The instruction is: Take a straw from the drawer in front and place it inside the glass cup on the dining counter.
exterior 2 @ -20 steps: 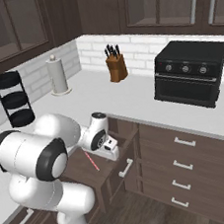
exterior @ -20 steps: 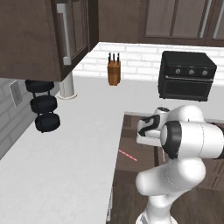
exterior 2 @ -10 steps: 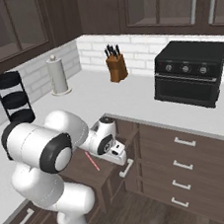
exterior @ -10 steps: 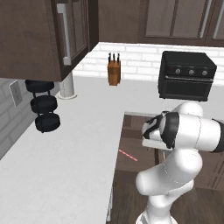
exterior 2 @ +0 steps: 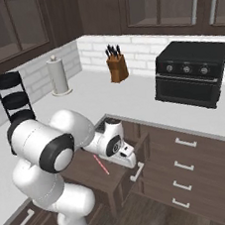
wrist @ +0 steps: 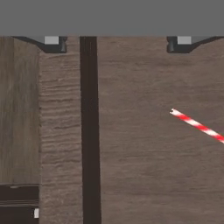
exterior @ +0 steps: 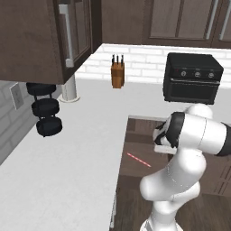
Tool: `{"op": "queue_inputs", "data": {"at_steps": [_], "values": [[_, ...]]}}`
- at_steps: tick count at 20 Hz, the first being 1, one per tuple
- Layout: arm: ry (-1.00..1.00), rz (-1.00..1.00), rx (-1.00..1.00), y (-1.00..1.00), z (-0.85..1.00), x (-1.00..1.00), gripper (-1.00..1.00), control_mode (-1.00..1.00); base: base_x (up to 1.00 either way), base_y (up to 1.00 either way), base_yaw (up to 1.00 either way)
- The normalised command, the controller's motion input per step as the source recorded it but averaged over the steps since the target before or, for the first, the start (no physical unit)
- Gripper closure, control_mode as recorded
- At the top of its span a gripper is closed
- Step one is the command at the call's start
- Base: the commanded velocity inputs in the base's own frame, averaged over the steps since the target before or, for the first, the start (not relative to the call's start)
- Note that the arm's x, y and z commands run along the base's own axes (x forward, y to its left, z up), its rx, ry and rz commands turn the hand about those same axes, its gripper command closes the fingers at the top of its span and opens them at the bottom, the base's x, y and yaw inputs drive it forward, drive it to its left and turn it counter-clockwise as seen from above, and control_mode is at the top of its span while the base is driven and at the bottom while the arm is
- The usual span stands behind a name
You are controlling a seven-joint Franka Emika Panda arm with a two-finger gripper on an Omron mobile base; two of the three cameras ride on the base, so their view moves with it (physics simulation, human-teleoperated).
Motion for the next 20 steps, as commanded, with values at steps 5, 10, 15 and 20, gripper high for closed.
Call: {"op": "queue_inputs", "data": {"at_steps": [5,10,15,20], "values": [[-0.02,-0.01,-0.11,-1.0,-0.26,0.0,-1.0,-1.0,0.0,0.0,0.0],[-0.13,0.0,-0.03,-0.69,0.1,-0.18,-1.0,-1.0,0.0,0.0,0.0],[-0.23,0.07,0.0,0.86,0.76,-0.54,-1.0,-1.0,0.0,0.0,0.0],[-0.08,0.11,0.0,1.0,0.57,-0.09,-1.0,-1.0,0.0,0.0,0.0]]}}
